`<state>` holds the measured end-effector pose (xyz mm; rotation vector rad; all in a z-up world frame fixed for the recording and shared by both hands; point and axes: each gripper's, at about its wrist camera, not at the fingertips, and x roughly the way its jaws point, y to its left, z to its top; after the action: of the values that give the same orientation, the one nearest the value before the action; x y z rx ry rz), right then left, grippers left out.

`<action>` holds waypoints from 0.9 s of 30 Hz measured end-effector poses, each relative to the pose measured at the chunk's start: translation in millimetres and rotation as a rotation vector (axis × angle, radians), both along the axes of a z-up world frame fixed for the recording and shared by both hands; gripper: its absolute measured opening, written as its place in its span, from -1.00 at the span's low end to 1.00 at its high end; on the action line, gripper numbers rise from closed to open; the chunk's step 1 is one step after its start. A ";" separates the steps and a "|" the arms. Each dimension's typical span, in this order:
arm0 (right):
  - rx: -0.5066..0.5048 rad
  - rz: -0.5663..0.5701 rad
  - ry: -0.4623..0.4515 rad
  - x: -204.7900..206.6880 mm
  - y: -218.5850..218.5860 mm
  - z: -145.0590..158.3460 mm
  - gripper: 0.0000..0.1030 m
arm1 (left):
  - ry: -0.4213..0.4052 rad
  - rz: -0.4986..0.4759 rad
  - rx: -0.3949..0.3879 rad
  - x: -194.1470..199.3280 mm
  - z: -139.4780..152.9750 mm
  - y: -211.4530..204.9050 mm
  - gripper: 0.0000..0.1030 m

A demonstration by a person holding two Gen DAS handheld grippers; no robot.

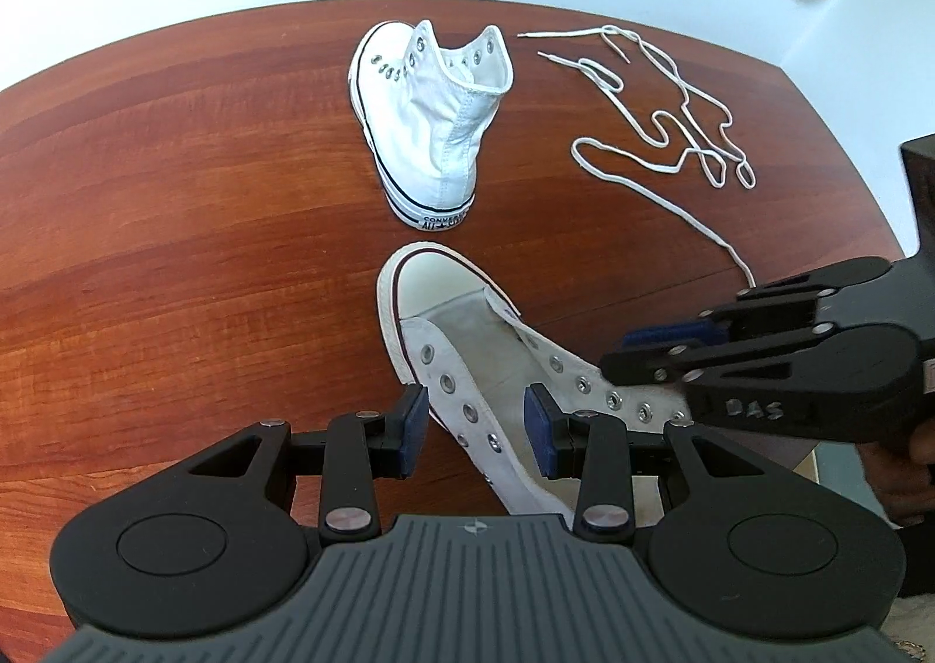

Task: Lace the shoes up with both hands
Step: 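Grasp the white lace tip with the right gripper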

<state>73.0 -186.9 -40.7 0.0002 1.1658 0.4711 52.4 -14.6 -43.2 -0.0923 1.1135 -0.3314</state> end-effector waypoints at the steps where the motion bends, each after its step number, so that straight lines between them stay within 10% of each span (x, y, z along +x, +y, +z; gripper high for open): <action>1: -0.001 -0.009 -0.005 0.2 -5.8 1.6 -0.70 | 0.000 0.001 0.002 0.0 0.3 -2.8 -0.15; 27: -0.237 -0.350 0.045 40.2 -204.6 -54.1 -0.69 | -0.022 0.019 0.075 -5.8 5.3 -54.5 0.24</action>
<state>113.2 -391.5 -94.8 0.0098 1.2299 0.0235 46.6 -69.1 -37.9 -0.0327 1.1011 -0.2731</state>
